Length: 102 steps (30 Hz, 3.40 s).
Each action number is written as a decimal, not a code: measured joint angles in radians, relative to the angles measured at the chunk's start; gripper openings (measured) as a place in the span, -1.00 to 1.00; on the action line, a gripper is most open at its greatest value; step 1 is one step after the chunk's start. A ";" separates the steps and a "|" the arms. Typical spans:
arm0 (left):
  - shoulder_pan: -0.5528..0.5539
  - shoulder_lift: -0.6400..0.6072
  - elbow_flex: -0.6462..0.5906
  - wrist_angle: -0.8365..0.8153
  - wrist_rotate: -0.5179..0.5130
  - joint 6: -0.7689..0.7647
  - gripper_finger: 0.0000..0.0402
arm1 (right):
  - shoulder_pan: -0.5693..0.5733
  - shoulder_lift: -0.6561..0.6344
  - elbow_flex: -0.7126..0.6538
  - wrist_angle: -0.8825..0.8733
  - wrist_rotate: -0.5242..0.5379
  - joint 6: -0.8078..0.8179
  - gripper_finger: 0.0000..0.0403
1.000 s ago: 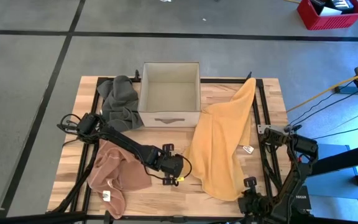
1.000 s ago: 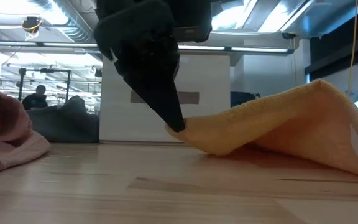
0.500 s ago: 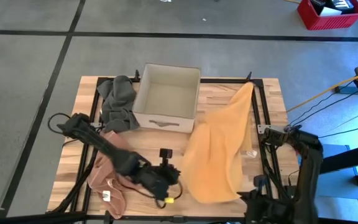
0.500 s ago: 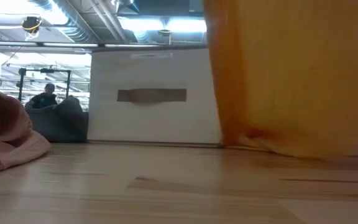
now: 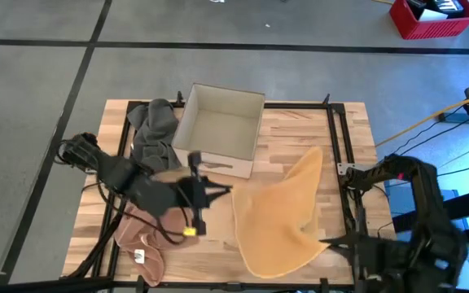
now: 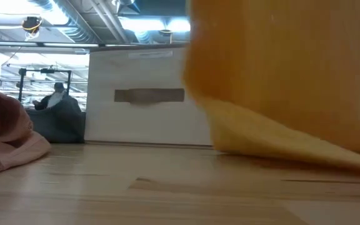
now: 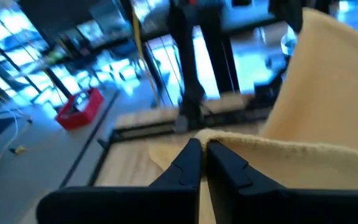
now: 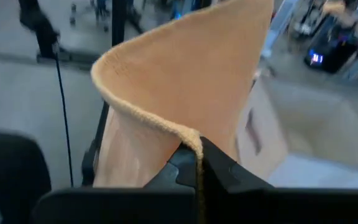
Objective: Fold towel
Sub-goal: Fold the yellow towel
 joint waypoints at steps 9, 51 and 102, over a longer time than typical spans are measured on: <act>0.022 -0.090 0.080 0.239 -0.002 0.183 -0.98 | 0.000 -0.091 0.199 0.118 0.267 -0.353 -0.98; -0.152 -0.277 0.142 0.233 0.198 0.131 -0.98 | -0.045 -0.204 0.232 1.533 0.315 -1.707 -0.97; 0.013 -0.164 0.142 0.323 -0.238 0.762 -0.98 | -0.280 -0.282 0.231 0.464 0.442 -1.298 -0.97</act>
